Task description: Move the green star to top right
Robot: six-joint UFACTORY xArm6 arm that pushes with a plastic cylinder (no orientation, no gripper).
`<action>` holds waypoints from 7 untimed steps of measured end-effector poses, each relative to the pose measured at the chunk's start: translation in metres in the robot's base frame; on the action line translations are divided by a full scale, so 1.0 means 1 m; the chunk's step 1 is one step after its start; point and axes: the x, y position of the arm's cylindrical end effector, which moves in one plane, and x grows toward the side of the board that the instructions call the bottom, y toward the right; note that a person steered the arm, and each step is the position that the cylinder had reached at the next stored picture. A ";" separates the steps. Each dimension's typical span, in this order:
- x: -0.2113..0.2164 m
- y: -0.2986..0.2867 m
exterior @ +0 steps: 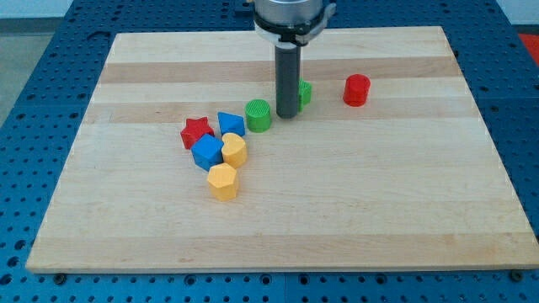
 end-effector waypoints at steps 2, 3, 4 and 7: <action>-0.056 0.033; -0.094 0.065; -0.109 0.076; -0.145 0.063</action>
